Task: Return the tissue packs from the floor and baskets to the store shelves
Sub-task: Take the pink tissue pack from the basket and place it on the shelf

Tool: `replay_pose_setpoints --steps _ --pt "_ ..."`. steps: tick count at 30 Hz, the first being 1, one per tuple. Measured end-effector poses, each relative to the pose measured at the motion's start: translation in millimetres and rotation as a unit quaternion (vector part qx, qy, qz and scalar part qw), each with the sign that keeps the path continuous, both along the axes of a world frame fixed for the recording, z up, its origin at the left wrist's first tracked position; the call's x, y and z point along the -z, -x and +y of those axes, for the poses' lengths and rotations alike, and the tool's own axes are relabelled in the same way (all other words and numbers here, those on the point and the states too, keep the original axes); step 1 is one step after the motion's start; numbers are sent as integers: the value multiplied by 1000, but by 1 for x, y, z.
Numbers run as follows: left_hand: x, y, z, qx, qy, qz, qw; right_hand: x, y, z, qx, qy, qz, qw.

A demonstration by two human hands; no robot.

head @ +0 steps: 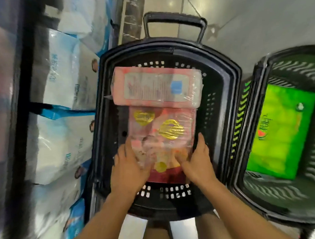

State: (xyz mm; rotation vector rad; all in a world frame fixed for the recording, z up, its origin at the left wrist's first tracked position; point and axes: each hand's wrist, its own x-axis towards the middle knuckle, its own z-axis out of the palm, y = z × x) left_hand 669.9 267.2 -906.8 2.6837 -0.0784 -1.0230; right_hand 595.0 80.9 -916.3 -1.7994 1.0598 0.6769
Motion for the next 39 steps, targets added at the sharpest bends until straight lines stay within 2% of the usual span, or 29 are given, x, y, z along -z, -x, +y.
replay_pose_setpoints --steps 5,8,11,15,19,24,27,33,39 --pt "38 -24 -4 -110 41 79 990 41 6 -3 47 -64 15 997" --pt "50 -33 -6 -172 65 92 979 48 4 -4 106 -72 9 992" --pt "52 -33 -10 -201 77 108 971 50 3 -2 121 -87 1 989" --pt "45 -26 -15 -228 78 122 963 39 4 4 147 -87 -15 985" --pt "18 -18 -7 -231 114 96 961 1 12 8 144 -101 -41 984" --pt "-55 -9 -1 -230 128 72 962 -75 18 10 123 -57 -66 989" --pt "-114 -19 3 -228 144 40 962 -134 8 8 119 -61 -94 987" --pt "-271 -51 -9 -256 216 -43 941 -267 -36 -5 90 -43 -228 969" --pt "-423 -99 -23 -208 275 -162 925 -416 -81 -30 74 -27 -359 930"
